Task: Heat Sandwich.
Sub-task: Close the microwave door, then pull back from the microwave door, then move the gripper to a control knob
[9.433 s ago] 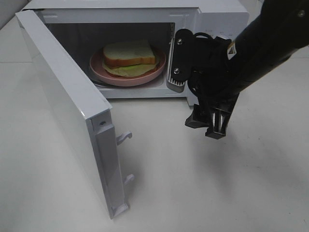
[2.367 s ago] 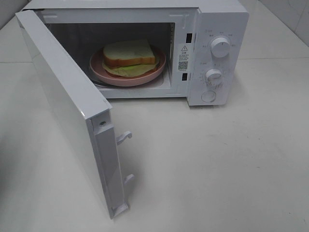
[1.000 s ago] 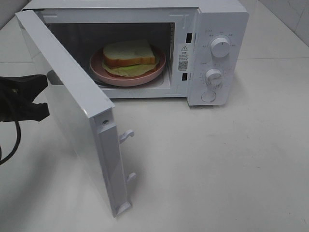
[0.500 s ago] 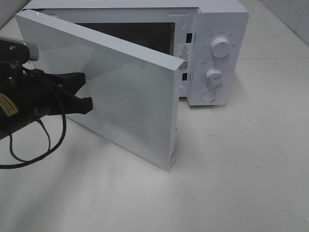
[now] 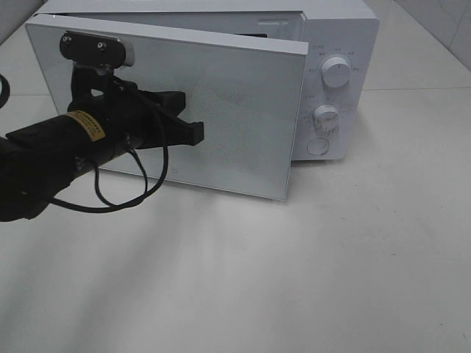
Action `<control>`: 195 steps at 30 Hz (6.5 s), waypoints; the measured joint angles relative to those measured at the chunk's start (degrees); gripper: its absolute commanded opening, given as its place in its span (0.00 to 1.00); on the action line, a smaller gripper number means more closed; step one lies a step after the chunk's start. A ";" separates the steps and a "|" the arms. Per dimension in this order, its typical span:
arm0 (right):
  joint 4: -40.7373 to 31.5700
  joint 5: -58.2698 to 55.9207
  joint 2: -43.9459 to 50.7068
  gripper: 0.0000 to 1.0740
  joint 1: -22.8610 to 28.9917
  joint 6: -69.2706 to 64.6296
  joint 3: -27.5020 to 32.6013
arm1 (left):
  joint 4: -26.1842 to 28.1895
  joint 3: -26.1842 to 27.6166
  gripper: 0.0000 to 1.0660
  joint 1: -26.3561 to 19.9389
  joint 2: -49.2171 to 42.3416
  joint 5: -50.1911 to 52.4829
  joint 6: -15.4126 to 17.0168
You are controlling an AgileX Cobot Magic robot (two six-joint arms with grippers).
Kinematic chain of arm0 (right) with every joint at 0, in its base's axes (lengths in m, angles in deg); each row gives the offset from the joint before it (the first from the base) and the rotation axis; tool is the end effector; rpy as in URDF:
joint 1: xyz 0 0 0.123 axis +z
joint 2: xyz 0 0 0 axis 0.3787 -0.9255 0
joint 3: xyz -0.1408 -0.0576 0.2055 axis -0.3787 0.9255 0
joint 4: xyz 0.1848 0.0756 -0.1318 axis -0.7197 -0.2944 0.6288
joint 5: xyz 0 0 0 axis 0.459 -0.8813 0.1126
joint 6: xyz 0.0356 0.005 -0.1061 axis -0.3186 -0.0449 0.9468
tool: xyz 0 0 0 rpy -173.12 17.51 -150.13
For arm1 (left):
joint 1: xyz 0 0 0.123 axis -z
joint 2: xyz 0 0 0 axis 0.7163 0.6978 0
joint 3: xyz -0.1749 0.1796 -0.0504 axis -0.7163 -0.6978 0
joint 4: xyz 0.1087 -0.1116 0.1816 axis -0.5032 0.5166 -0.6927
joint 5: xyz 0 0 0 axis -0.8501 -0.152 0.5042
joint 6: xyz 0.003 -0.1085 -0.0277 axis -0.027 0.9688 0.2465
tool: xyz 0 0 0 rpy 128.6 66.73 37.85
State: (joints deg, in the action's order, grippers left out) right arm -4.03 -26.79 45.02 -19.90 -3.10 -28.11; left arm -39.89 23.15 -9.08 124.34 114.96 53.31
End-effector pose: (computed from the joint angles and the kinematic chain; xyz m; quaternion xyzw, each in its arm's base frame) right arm 0.0322 -0.0059 0.2650 0.0047 0.8461 -0.0135 0.5329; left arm 0.2900 -0.2082 0.1463 0.1858 0.7567 -0.2107 0.5903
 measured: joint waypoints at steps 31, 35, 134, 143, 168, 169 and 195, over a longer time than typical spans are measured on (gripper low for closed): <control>0.00 0.00 0.00 0.71 0.00 0.00 0.00 | -0.17 26.81 0.00 5.10 14.84 -14.04 -0.17; 0.00 0.00 0.00 0.71 0.00 0.00 0.00 | -0.29 29.22 0.00 5.33 15.87 -15.99 -0.97; 0.00 0.00 0.00 0.71 0.00 0.00 0.00 | -0.46 5.79 0.94 -32.14 -47.44 -97.86 -2.18; 0.00 0.00 0.00 0.71 0.00 0.00 0.00 | -1.89 5.79 0.94 -33.80 -60.50 -106.11 -2.12; 0.00 0.00 0.00 0.71 0.00 0.00 0.00 | -2.86 -13.35 0.94 -33.80 -90.01 -105.25 -5.61; 0.00 0.00 0.00 0.71 0.00 0.00 0.00 | -2.86 -13.35 0.94 -33.80 -90.87 -105.20 -5.61; 0.00 0.00 0.00 0.71 0.00 0.00 0.00 | -2.86 -13.35 0.94 -37.47 -104.56 -104.85 -5.61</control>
State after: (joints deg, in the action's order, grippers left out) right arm -4.03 -26.79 45.02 -19.90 -3.10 -28.11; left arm -42.76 9.80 -46.55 19.77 10.11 47.70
